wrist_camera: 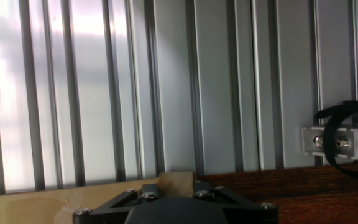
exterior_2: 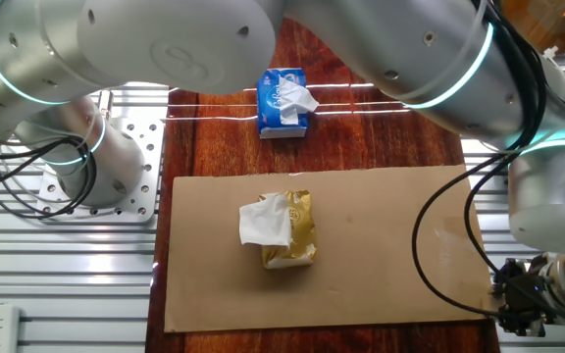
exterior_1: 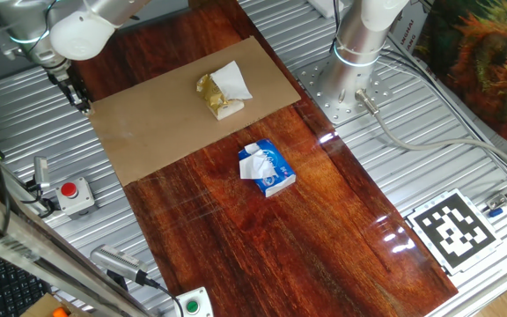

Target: Hold a small block with the gripper and sweep it from left to right on the table

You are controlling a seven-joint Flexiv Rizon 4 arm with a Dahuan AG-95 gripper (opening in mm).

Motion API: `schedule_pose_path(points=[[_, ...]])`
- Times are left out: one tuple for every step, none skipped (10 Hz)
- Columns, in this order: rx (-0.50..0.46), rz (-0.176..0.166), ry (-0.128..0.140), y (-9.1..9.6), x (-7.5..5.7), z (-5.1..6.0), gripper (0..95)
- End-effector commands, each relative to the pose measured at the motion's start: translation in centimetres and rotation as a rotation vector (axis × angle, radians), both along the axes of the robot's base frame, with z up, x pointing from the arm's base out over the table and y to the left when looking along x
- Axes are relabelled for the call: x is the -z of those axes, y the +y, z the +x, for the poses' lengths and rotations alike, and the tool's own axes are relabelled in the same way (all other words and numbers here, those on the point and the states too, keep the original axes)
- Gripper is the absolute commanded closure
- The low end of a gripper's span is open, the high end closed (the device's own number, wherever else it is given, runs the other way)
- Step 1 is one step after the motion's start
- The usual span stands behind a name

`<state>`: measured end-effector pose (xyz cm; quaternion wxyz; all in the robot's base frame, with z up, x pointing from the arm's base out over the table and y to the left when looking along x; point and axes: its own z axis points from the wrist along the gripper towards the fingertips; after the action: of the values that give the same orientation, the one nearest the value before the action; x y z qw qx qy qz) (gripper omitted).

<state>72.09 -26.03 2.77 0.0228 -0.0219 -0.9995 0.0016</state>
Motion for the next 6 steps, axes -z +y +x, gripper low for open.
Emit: schedule_pose_path(points=[[0.0, 0.002, 0.001, 0.0, -0.03, 0.06, 76.0], [0.0, 0.003, 0.001, 0.03, -0.07, 0.05, 76.0], [0.001, 0.002, 0.001, 0.06, -0.13, 0.04, 76.0], [0.002, 0.003, 0.001, 0.07, -0.14, 0.03, 76.0], [0.005, 0.004, 0.001, 0.27, -0.11, 0.04, 76.0], [0.008, 0.003, 0.001, 0.63, 0.0, 0.03, 76.0]])
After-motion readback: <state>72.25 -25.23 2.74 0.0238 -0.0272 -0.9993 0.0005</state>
